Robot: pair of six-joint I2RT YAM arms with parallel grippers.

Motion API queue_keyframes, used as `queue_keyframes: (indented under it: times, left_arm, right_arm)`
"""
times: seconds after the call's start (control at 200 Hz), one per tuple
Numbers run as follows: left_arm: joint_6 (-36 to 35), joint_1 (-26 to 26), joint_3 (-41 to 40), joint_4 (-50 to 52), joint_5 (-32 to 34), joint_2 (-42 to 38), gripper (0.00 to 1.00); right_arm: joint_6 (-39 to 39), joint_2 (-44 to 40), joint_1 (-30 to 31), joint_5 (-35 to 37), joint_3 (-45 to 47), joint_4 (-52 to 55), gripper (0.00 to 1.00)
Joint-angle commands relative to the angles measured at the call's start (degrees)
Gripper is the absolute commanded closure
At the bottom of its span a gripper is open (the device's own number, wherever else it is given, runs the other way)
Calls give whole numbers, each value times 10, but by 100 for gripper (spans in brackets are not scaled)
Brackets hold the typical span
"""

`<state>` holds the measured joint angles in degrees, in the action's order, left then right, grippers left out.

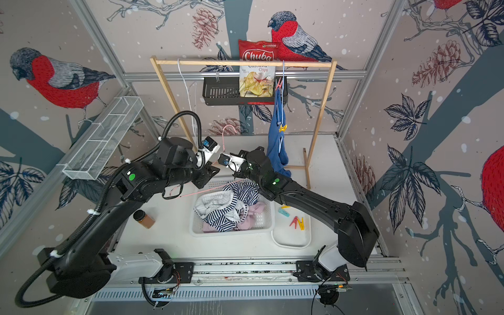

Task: Remove the clothespins securing tank tops to the hanger
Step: Place the hanger on the clothesline.

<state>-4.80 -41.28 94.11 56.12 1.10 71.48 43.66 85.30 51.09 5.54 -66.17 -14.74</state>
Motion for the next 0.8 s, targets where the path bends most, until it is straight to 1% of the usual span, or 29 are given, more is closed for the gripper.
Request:
queue_keyframes:
  times: [0.0, 0.03, 0.1, 0.23, 0.3, 0.405, 0.575, 0.665, 0.74, 0.795]
  left_arm:
    - [20, 0, 11, 28, -66, -7, 45]
    - [28, -1, 16, 33, -78, -9, 43]
    - [43, 0, 25, 49, -98, -12, 39]
    - [66, -1, 30, 85, -93, -20, 38]
    - [89, -1, 28, 112, -79, -23, 38]
    - [115, 0, 13, 137, -75, -38, 38]
    - [140, 0, -16, 152, -59, -58, 42]
    - [147, 0, -27, 154, -49, -63, 44]
    - [148, 0, -37, 149, -54, -69, 51]
    - [151, 0, -39, 144, -56, -72, 60]
  right_arm:
    - [28, -17, -9, -22, 23, -91, 100]
    - [34, -19, -10, -24, 25, -93, 100]
    - [51, -17, -12, -27, 25, -94, 100]
    - [79, -15, -23, -41, 34, -110, 100]
    - [92, -14, -33, -49, 38, -120, 100]
    - [105, -12, -42, -58, 35, -120, 100]
    - [108, -17, -64, -94, 29, -113, 100]
    - [115, -16, -67, -98, 22, -103, 100]
    - [117, -19, -71, -99, 22, -101, 100]
    - [116, -21, -73, -96, 23, -101, 100]
